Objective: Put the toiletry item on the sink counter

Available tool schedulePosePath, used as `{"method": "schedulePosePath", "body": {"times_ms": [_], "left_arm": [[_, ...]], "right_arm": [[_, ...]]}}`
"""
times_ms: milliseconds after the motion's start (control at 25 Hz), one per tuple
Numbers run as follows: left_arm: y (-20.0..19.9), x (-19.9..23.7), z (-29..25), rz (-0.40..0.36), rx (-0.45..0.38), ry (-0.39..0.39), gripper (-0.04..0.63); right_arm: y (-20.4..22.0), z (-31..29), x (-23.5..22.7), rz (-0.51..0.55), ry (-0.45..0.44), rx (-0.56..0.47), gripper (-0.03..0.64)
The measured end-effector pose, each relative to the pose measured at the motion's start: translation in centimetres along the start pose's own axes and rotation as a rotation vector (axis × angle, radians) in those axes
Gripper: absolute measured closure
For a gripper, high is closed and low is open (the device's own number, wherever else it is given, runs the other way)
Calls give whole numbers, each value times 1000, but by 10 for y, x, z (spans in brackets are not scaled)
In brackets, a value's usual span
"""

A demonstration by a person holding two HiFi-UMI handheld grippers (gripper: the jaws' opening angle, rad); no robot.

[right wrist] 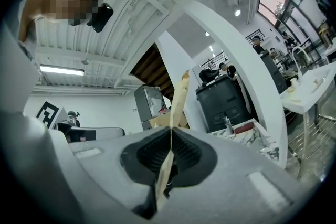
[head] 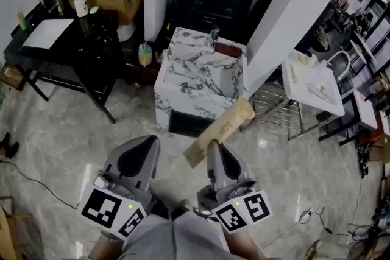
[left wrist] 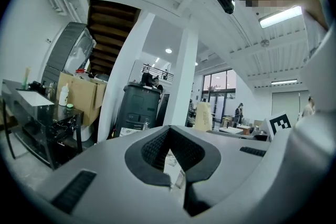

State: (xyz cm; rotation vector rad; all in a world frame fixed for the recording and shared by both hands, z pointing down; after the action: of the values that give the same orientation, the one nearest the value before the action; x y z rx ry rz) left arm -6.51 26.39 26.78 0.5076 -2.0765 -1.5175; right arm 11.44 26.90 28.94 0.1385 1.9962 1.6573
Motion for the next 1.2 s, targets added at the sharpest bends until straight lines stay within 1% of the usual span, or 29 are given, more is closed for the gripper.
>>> {"method": "schedulePosePath", "body": {"times_ms": [400, 560, 840, 1200], "left_arm": [[-11, 66, 13, -8, -13, 64, 591], [-11, 92, 18, -10, -10, 90, 591], [-10, 121, 33, -26, -16, 124, 591], [-7, 149, 56, -13, -27, 124, 591]], "right_arm": [[3, -42, 41, 21, 77, -34, 618], [7, -62, 61, 34, 92, -41, 618], [17, -79, 87, 35, 117, -62, 618], [20, -94, 109, 27, 134, -72, 618]]}}
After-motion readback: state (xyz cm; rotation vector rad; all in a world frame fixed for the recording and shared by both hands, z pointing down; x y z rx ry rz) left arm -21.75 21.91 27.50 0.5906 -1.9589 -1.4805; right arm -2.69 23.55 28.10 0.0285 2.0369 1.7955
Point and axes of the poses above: the fingertips, and each gripper's own axes: z backward along the fingers, x to its left, y out of its underside, the point moved 5 cm from there along z, backward along the fingers, and after that the axes turned 10 degrees about x, right-handed, at the moved point
